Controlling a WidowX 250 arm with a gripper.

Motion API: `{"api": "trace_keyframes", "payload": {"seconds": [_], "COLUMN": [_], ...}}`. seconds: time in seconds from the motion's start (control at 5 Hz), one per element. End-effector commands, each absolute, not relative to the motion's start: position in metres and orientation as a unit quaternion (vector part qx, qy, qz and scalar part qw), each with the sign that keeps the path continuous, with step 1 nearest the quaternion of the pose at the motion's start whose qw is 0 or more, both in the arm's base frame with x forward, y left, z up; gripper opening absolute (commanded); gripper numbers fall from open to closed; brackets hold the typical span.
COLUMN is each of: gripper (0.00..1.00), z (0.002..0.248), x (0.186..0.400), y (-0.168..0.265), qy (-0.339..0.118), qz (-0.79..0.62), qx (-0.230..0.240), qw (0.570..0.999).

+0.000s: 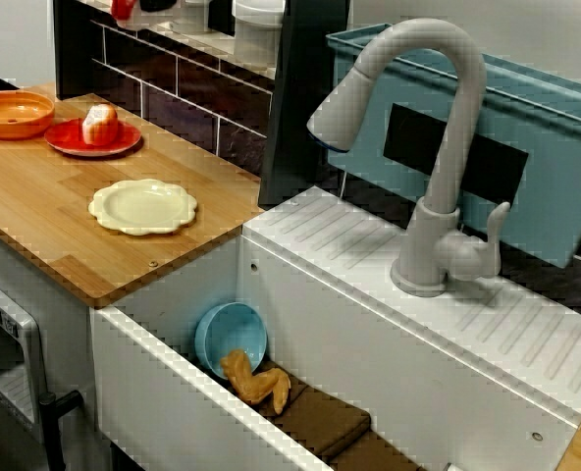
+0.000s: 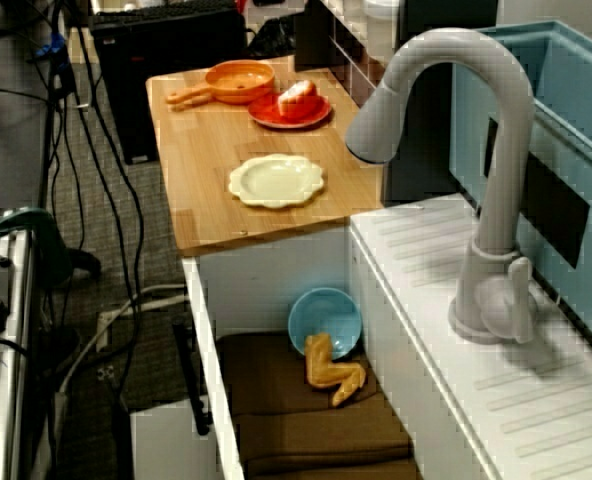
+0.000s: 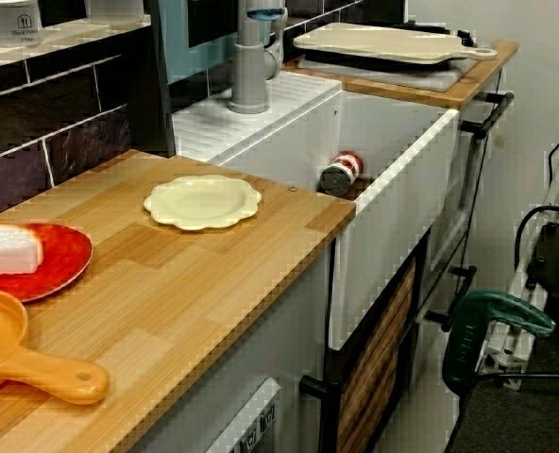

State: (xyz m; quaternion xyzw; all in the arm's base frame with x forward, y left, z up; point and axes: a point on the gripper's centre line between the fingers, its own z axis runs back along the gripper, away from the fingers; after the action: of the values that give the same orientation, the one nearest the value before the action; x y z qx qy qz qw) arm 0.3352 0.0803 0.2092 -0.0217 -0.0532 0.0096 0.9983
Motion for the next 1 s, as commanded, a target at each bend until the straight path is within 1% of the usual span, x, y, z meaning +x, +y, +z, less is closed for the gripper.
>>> {"api": "trace_keyframes", "payload": {"seconds": [0.0, 0.2, 0.4, 0.6, 0.8], "gripper": [0.0, 0.0, 0.0, 0.0, 0.0], "z": [0.202, 0.182, 0.168, 0.16, 0.159], "x": [0.33, 0.329, 0.328, 0.322, 0.317], "y": [0.071, 0.066, 0.064, 0.071, 0.076], "qy": [-0.086, -0.082, -0.07, -0.074, -0.079], "qz": [0.006, 0.006, 0.003, 0.006, 0.009], "qx": [-0.009, 0.0, 0.001, -0.003, -0.006], "qw": [0.996, 0.997, 0.998, 0.997, 0.997]}}
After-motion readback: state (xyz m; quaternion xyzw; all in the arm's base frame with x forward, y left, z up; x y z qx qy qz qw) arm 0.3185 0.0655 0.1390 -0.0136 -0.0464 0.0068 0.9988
